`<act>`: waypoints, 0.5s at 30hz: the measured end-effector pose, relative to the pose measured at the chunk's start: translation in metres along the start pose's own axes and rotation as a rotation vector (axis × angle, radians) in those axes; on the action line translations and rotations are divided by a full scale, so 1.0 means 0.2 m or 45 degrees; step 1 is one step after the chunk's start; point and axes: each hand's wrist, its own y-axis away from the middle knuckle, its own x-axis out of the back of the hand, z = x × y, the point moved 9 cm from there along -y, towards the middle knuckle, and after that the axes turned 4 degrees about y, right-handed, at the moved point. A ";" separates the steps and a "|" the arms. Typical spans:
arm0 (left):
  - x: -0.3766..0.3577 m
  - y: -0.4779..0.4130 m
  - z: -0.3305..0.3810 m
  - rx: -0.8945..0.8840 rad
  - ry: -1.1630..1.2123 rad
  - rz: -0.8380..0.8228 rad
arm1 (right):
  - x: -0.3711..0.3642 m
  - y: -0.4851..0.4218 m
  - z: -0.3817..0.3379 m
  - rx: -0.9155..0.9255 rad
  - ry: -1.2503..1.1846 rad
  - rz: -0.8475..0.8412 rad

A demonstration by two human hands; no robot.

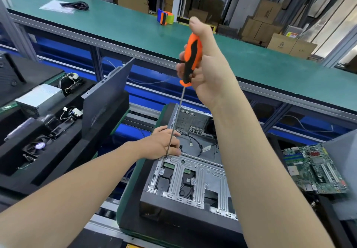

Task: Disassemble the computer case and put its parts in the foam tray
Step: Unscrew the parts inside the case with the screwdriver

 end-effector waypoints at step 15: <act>0.01 0.02 0.05 0.027 -0.074 -0.014 | -0.07 0.05 -0.10 0.340 0.005 -0.012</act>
